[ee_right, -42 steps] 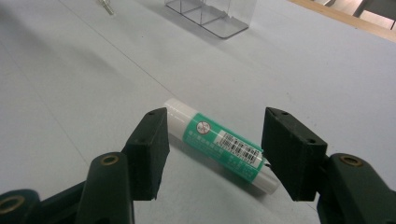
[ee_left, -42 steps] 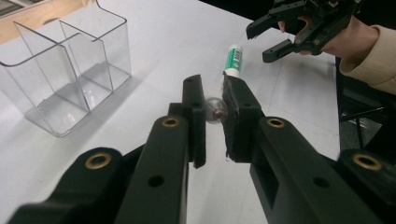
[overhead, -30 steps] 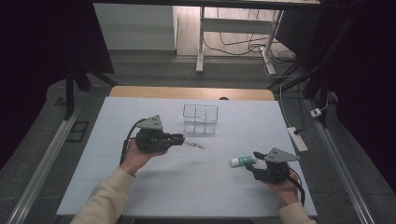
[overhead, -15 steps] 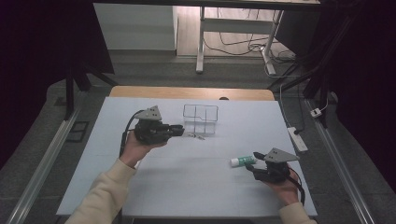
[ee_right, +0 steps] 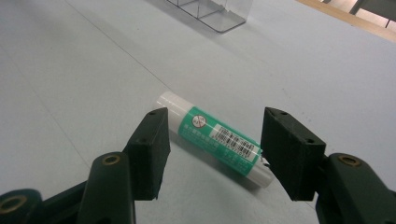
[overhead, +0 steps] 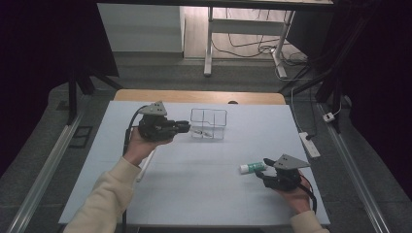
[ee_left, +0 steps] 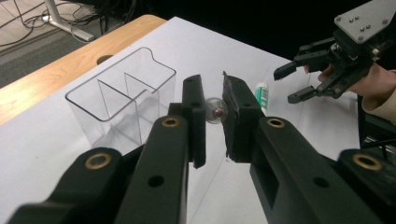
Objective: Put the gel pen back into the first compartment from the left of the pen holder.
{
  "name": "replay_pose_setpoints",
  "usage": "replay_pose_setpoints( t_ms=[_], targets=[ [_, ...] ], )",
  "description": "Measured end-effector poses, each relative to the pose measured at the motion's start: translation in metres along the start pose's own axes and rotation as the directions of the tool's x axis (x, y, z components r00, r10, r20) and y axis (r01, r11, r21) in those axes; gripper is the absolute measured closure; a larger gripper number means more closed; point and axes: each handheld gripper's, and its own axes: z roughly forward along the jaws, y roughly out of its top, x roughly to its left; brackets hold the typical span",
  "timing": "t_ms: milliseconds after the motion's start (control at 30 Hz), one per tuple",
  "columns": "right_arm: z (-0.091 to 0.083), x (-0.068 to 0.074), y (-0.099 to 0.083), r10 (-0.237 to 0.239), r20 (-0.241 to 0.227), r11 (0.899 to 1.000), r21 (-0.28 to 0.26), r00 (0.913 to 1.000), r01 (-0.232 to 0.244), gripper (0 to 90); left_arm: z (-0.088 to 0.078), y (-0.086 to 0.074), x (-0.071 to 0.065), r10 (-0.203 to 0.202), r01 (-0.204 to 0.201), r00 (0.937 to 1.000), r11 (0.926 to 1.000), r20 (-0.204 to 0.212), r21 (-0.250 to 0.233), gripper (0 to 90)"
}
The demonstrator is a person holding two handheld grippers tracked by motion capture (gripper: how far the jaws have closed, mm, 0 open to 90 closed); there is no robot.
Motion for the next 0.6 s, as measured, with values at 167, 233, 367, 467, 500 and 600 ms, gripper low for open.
replay_pose_setpoints(
  t_ms=[167, 233, 367, 467, 500, 600],
  targets=[
    [0.0, 0.001, 0.001, -0.018, 0.011, 1.0, 0.01, 0.9998, 0.018, 41.4, -0.002, 0.006, 0.006, -0.005, 0.005, 0.9997, 1.0, -0.026, 0.001, 80.2],
    [0.0, 0.002, 0.001, -0.021, 0.006, 1.0, 0.01, 0.9998, 0.021, 41.4, -0.002, 0.008, 0.008, -0.005, 0.005, 0.9994, 1.0, -0.033, 0.004, 80.2],
    [0.001, 0.002, 0.0, -0.019, 0.005, 1.0, 0.012, 0.9998, 0.019, 41.4, -0.005, 0.011, 0.012, -0.01, 0.01, 0.9989, 1.0, -0.045, 0.0, 80.2],
    [0.0, 0.001, 0.0, -0.016, 0.014, 1.0, 0.015, 0.9998, 0.016, 41.4, -0.007, 0.013, 0.016, -0.019, 0.019, 0.9984, 0.9998, -0.054, 0.0, 80.2],
    [0.0, 0.001, 0.0, -0.014, 0.009, 1.0, 0.011, 0.9999, 0.014, 41.4, -0.008, 0.013, 0.017, -0.023, 0.023, 0.9983, 0.9997, -0.054, -0.003, 80.2],
    [0.0, 0.001, 0.0, -0.01, 0.012, 1.0, 0.01, 0.9999, 0.01, 41.4, -0.01, 0.014, 0.021, -0.028, 0.028, 0.9974, 0.9996, -0.067, -0.008, 80.2]
  ],
)
